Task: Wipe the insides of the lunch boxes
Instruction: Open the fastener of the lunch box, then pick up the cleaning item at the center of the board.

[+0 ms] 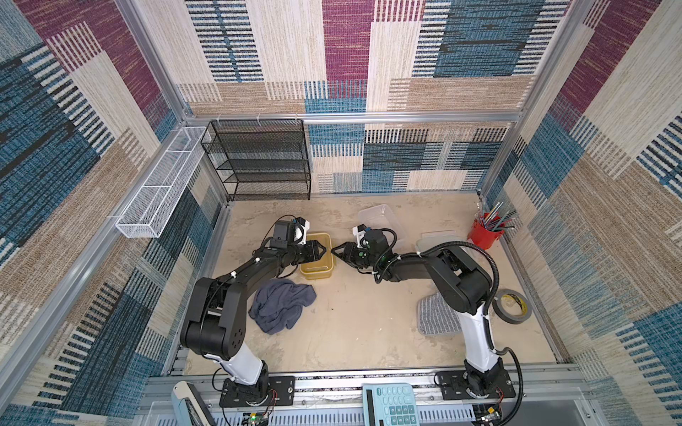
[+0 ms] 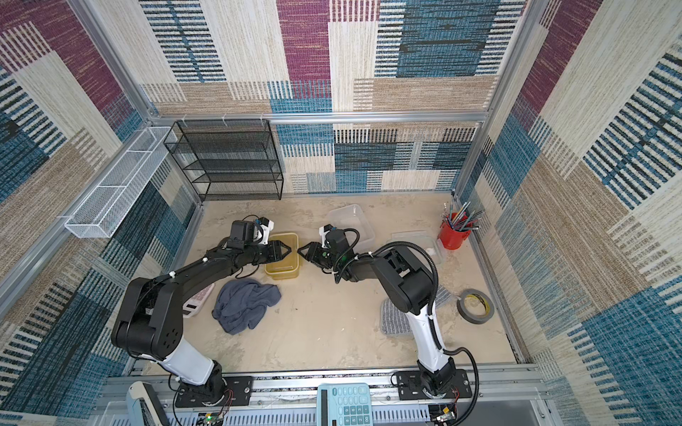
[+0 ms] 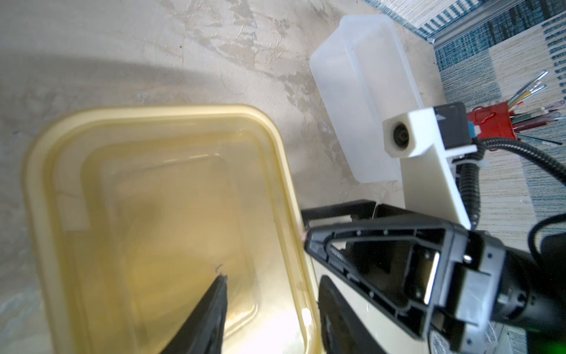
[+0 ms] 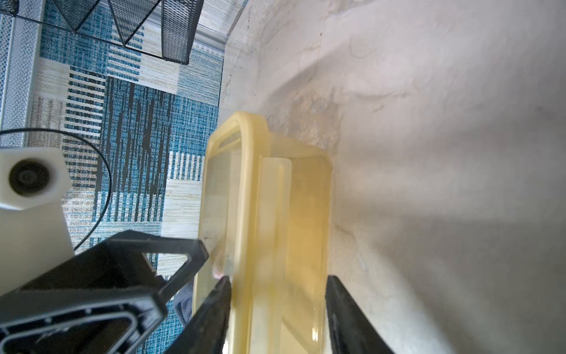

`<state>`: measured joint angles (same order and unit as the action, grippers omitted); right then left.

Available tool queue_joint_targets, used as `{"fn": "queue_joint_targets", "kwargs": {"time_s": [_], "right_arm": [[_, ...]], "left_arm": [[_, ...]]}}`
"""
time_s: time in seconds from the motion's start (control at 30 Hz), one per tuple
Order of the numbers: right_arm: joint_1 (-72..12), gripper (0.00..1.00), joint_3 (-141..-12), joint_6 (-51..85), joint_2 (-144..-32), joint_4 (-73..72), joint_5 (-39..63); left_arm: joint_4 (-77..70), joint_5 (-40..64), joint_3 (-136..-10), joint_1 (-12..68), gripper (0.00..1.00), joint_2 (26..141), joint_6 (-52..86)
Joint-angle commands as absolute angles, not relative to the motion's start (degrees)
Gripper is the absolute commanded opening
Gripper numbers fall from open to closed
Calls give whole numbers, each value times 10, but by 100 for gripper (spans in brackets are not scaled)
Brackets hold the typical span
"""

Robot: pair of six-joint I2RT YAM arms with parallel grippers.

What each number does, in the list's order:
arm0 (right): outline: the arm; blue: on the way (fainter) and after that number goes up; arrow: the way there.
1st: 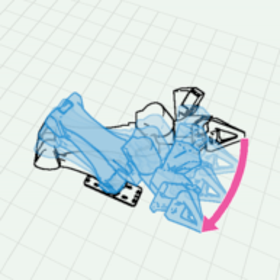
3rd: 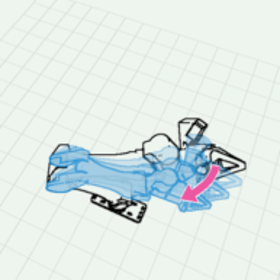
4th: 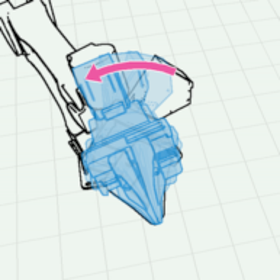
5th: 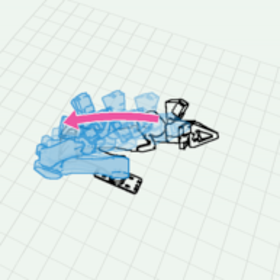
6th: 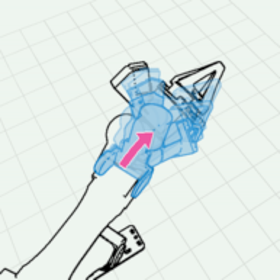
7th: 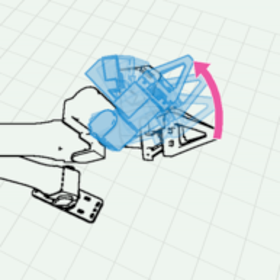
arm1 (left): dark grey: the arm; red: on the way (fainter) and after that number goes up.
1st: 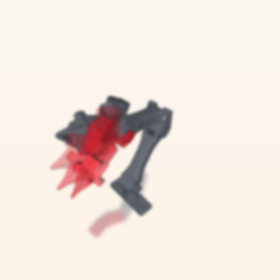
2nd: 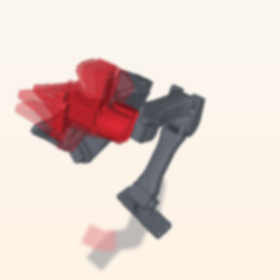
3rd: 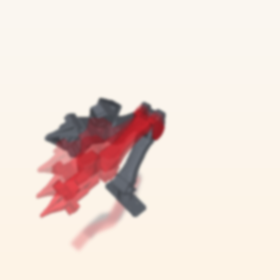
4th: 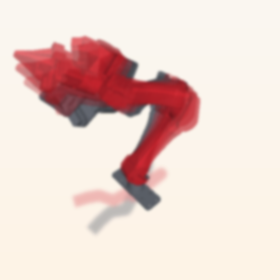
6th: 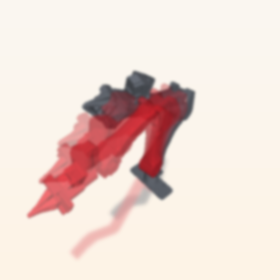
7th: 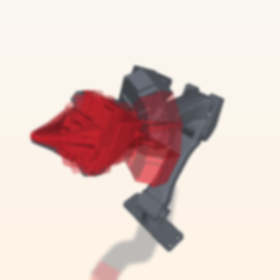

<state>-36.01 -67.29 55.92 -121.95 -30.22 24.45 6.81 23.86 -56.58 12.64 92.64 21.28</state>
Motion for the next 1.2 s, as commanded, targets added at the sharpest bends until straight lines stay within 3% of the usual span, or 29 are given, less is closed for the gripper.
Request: {"fn": "queue_joint_targets", "kwargs": {"time_s": [0.0,0.17,0.43,0.63,0.87,1.17], "right_arm": [[-360,59,-674,544,-1212,-340,253],[-359,66,-679,538,-1219,-345,265],[-359,68,-695,541,-1247,-368,303],[-357,68,-684,526,-1235,-364,299],[-359,73,-648,474,-1156,-273,183],[-432,89,-644,370,-1081,-194,39]], "left_arm": [[149,235,-581,126,56,904,204],[181,188,-596,125,63,863,194],[192,80,-555,122,76,816,195],[194,11,-508,116,80,777,220],[215,-64,-468,113,89,703,250],[237,-128,-463,78,99,639,291]]}}
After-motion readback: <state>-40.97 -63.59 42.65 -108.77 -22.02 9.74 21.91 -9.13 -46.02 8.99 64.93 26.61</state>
